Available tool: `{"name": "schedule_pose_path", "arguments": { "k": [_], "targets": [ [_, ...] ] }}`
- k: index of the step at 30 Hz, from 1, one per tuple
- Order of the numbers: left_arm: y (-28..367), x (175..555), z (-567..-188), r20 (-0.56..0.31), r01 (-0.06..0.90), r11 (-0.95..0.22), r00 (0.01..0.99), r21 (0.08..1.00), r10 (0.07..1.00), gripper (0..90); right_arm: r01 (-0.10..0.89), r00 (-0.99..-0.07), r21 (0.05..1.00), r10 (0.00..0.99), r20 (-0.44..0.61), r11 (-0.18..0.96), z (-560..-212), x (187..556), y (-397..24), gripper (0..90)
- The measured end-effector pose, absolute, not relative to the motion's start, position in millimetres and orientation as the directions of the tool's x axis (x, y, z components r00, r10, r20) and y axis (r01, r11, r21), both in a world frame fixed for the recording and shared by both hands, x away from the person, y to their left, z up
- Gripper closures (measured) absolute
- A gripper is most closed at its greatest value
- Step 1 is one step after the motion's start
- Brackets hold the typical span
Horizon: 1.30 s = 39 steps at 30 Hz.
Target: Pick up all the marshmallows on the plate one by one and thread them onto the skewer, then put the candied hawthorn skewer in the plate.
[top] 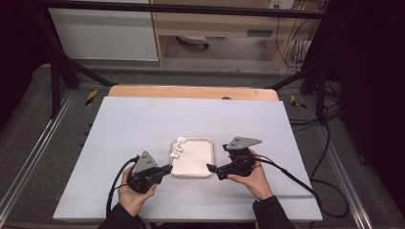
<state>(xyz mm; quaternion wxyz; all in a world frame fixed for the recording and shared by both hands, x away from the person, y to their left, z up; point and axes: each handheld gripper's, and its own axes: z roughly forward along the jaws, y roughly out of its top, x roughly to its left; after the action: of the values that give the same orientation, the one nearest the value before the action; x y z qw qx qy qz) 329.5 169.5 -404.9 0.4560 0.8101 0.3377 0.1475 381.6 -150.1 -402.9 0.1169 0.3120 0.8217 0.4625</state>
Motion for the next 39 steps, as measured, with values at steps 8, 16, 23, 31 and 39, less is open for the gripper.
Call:
{"name": "schedule_pose_path", "arguments": {
  "k": [8, 16, 23, 31, 39],
  "targets": [
    [173, 334, -404, -0.091, 0.442, -0.354, 0.720, 0.824, 0.688, 89.2, 0.466, -0.712, 0.799, 0.697, 0.082, 0.381, -423, 380, -189, 0.7],
    [175, 339, -397, -0.102, 0.463, -0.357, 0.714, 0.811, 0.693, 89.1, 0.479, -0.700, 0.801, 0.707, 0.100, 0.360, -434, 372, -224, 0.6],
    [174, 346, -392, -0.106, 0.483, -0.365, 0.704, 0.796, 0.702, 89.1, 0.481, -0.695, 0.798, 0.713, 0.095, 0.363, -440, 364, -241, 0.6],
    [169, 359, -388, -0.119, 0.515, -0.376, 0.696, 0.770, 0.708, 89.0, 0.493, -0.678, 0.793, 0.729, 0.093, 0.357, -445, 360, -253, 0.6],
    [157, 372, -386, -0.130, 0.552, -0.405, 0.693, 0.729, 0.709, 89.0, 0.492, -0.675, 0.796, 0.732, 0.093, 0.352, -444, 358, -260, 0.7]
  ]
}}
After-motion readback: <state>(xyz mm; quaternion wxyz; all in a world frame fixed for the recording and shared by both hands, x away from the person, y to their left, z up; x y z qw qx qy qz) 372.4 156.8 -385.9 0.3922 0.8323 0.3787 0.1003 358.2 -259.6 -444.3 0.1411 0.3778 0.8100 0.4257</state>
